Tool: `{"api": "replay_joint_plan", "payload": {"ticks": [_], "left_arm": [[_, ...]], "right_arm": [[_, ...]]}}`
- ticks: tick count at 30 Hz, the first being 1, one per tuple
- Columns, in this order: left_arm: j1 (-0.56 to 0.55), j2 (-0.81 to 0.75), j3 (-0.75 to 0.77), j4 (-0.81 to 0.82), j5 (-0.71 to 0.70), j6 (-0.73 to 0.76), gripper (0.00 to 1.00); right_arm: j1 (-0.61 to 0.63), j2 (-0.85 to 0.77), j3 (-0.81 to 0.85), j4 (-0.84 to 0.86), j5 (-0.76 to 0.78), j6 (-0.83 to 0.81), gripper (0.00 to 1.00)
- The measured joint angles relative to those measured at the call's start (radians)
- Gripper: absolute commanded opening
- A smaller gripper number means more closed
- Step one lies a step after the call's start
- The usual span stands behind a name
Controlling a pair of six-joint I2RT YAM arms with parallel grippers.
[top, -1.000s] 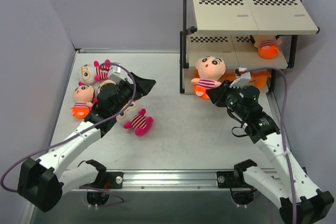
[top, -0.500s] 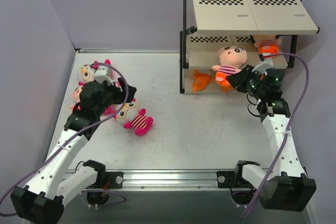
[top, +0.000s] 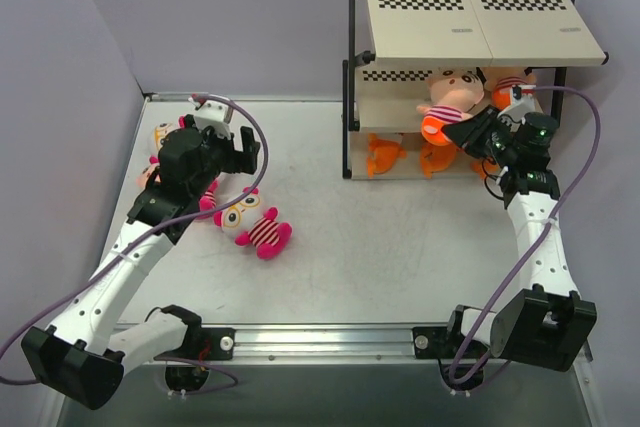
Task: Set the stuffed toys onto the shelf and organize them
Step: Pass the stuffed toy from the right arm to the left
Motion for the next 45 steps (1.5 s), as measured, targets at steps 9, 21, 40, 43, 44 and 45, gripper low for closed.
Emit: {"api": "replay_joint_plan", "payload": {"ticks": [9,21,40,43,44,45], "left_arm": [[-0.005,0.021,-0.074,0.049,-0.115,0.06,0.92],[-0.015,0.013,-0.095,0.055,-0.225,0.146,0.92],[-0.027,-0.022,-0.106,0.061,-0.27,0.187,0.92],[-0.027,-0.023,-0.111,0.063,-0.271,0.188,0.92],[-0.027,-0.023,-0.113,0.063,-0.272,0.188,0.92],[-0.027,-0.024,-0.115,0.063,-0.272,0.188,0.92]], "right_arm": [[-0.017,0.097,0.028,0.06,-0.028,0.047,0.08],[-0.026,0.203,0.097,0.095,-0.039,0.058,0.21],[-0.052,0.295,0.204,0.045,-0.034,0.022,0.5],[-0.052,0.295,0.204,0.042,-0.024,0.018,0.56],[-0.052,0.294,0.204,0.04,-0.018,0.018,0.58],[-0.052,0.294,0.204,0.04,-0.013,0.018,0.6]]}}
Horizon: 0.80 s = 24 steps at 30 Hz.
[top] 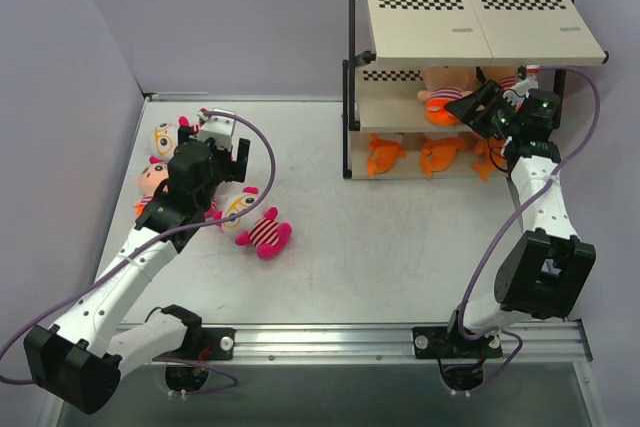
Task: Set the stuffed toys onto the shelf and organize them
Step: Pass the stuffed toy from the right arm to the left
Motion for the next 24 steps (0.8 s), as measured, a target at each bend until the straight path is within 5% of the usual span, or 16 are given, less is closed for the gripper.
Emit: {"api": "replay_joint_plan", "payload": {"ticks": [9,24], "left_arm": [[-0.002,-0.001,-0.003,0.0,-0.002,0.0,0.92],[-0.01,-0.025,-0.003,0.0,-0.002,0.0,0.92]], "right_arm": [[0.0,-0.113,-0.073,0.031,0.091,0.032,0.72],[0.002,-0.324,-0.261,0.125,0.333,0.238,0.66]]}}
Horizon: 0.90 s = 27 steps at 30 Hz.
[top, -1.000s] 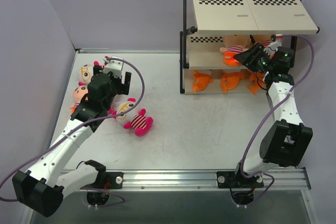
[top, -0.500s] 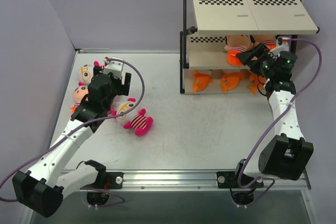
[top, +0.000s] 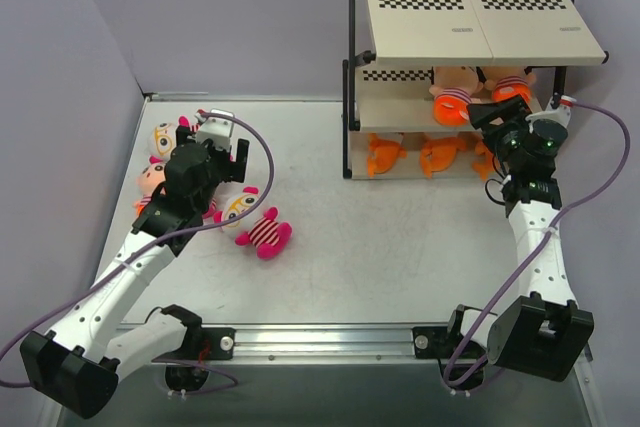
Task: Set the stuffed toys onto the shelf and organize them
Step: Pass the stuffed toy from the right arm to the left
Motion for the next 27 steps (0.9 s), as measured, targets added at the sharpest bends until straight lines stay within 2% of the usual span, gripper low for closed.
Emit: {"api": "replay_joint_plan", "payload": {"ticks": [15,23,27], "left_arm": [[-0.012,-0.011,0.0,0.0,-0.007,0.001,0.92],[-0.016,-0.016,0.0,0.0,-0.021,0.004,0.91],[-0.018,-0.019,0.0,0.0,-0.026,0.005,0.91]], "right_arm": [[0.114,0.006,-0.032,0.041,0.145,0.084,0.62],[0.119,0.053,-0.032,0.051,0.198,0.098,0.61],[0.119,0.067,-0.032,0.058,0.214,0.098,0.56]]}}
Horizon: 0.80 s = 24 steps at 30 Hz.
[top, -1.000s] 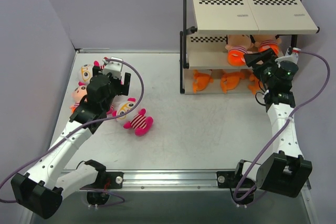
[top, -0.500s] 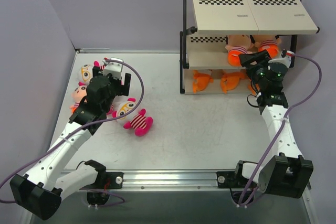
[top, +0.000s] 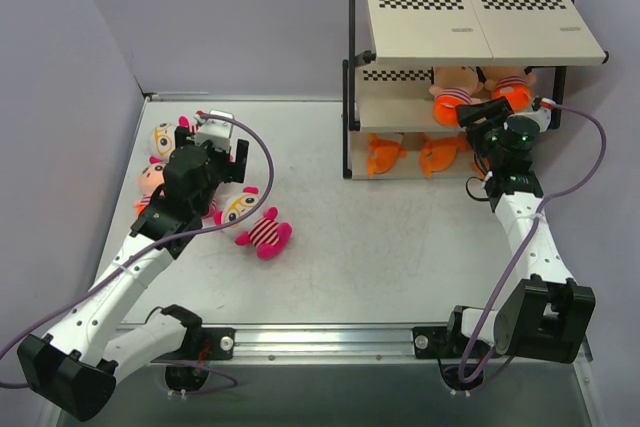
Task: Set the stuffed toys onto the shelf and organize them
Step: Pass the stuffed toy from the right arm to the left
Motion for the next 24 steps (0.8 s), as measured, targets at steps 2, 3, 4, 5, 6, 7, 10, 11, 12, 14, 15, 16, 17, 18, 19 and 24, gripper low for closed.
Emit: {"api": "replay_joint_plan", "payload": {"ticks": [2,3,4,5,6,7,10,11,12,14,15,16,17,18,19,24], "left_arm": [[0.0,-0.002,0.0,0.0,-0.001,0.003,0.91],[0.0,-0.003,0.0,0.0,-0.003,0.004,0.91],[0.0,-0.004,0.0,0.0,-0.005,0.006,0.91],[-0.001,-0.005,0.0,0.0,-0.007,0.006,0.91],[-0.002,-0.006,0.0,0.0,-0.008,0.009,0.91],[-0.002,-0.006,0.0,0.0,-0.008,0.012,0.91],[-0.003,-0.009,-0.003,0.001,-0.015,0.016,0.91],[-0.003,-0.01,-0.004,0.0,-0.016,0.017,0.91],[-0.003,-0.01,-0.005,0.0,-0.018,0.018,0.91],[-0.003,-0.01,-0.006,0.0,-0.02,0.02,0.91],[-0.003,-0.01,-0.006,0.001,-0.021,0.021,0.91],[-0.003,-0.01,-0.006,0.0,-0.022,0.021,0.91],[-0.003,-0.01,-0.006,0.0,-0.023,0.021,0.91],[-0.003,-0.01,-0.006,0.0,-0.023,0.022,0.91],[-0.003,-0.01,-0.006,0.0,-0.024,0.022,0.91],[-0.004,-0.01,-0.009,0.001,-0.026,0.022,0.91]], "right_arm": [[0.0,0.006,0.0,0.009,0.003,0.0,0.52],[0.0,0.009,0.0,0.012,0.006,-0.001,0.48],[0.0,0.011,0.0,0.014,0.007,-0.002,0.46],[0.0,0.013,0.0,0.018,0.008,-0.001,0.41],[0.0,0.015,0.0,0.021,0.009,-0.002,0.39],[0.0,0.017,0.0,0.025,0.009,-0.003,0.36],[0.0,0.028,0.0,0.034,0.012,-0.005,0.27],[0.0,0.032,0.0,0.034,0.013,-0.006,0.21],[0.0,0.035,0.0,0.035,0.015,-0.009,0.18],[0.0,0.041,0.001,0.039,0.016,-0.013,0.12],[0.0,0.044,0.002,0.041,0.016,-0.016,0.1],[0.0,0.047,0.006,0.041,0.016,-0.021,0.09],[-0.001,0.049,0.011,0.041,0.016,-0.024,0.06],[-0.002,0.053,0.018,0.041,0.016,-0.028,0.06],[-0.002,0.056,0.027,0.041,0.016,-0.032,0.05],[-0.018,0.089,0.083,0.035,0.004,-0.074,0.0]]}}
